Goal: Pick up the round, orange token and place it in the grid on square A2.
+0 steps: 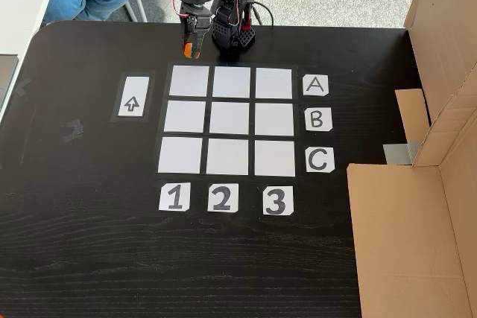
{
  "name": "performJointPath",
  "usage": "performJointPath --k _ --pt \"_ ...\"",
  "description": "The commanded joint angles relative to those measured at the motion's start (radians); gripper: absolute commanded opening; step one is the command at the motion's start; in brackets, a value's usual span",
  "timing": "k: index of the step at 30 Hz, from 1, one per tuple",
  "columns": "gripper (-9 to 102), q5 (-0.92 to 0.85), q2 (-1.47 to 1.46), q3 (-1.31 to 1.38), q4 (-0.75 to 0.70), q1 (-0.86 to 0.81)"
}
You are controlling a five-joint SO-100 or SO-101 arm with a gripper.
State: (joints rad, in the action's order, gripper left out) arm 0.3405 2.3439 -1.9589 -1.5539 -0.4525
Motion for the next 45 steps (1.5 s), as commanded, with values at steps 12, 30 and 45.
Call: performJointPath --k 12,30,45 --pt "0 -0.100 0.150 -0.212 -0.006 0.181" --pt "0 -0.230 0.202 -0.511 0.067 0.273" --pt "-1 -0.258 0.152 -0.669 0.311 0.301"
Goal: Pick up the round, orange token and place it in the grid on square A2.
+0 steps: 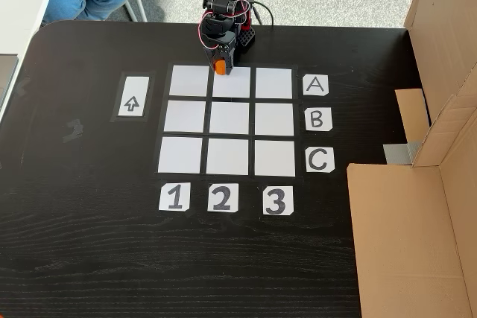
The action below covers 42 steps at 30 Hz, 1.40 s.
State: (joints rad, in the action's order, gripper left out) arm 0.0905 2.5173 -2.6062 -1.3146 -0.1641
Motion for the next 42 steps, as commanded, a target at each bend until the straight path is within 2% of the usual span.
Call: performJointPath --k 1,8,21,24,34,35,36,42 --pt "-1 -0.008 -0.029 -0.034 0.098 0.012" --pt "-1 -0.008 -0.067 -0.112 0.206 0.014" --pt "-1 0.006 -0.083 -0.127 0.202 0.028" --pt "4 0.032 -0.084 -0.123 0.210 0.026" --pt "6 0.026 -0.083 -0.127 0.230 0.029" --pt "12 0.025 -0.083 -0.127 0.232 0.029" --pt "13 0.017 -0.083 -0.130 0.232 0.029" --pt "13 0.006 -0.080 -0.135 0.232 0.031"
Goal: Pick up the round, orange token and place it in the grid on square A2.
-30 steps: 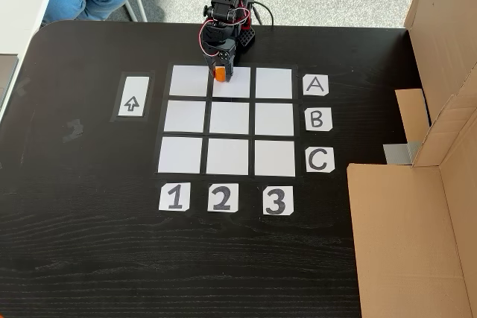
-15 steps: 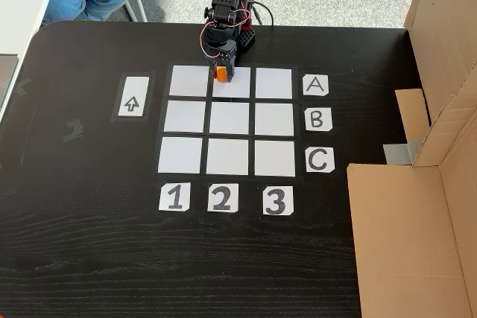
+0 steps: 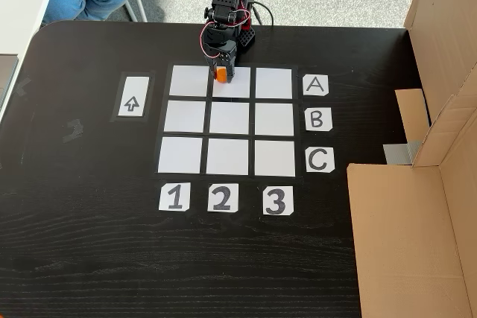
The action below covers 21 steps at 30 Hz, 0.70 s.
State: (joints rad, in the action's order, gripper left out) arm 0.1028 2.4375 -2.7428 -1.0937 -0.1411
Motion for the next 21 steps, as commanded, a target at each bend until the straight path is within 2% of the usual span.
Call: performJointPath --k 1,8,14,21 --pt "13 -0.006 0.000 0.002 0.011 0.008" --pt "13 0.063 0.006 0.006 0.078 0.021" --pt "13 0.064 0.012 0.005 0.080 0.034" --pt "13 0.025 -0.005 0.003 -0.023 0.018"
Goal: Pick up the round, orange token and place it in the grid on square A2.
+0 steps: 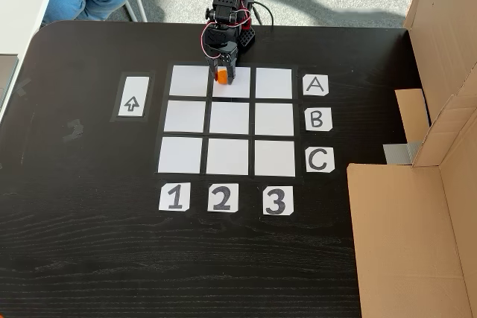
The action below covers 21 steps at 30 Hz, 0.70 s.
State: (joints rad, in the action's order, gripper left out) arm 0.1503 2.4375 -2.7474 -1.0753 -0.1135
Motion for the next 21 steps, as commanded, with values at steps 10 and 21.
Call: performJointPath --k 10,21 --pt "26 -0.195 -0.021 0.018 -0.087 -0.051" --pt "40 -0.249 -0.012 0.021 -0.087 -0.049"
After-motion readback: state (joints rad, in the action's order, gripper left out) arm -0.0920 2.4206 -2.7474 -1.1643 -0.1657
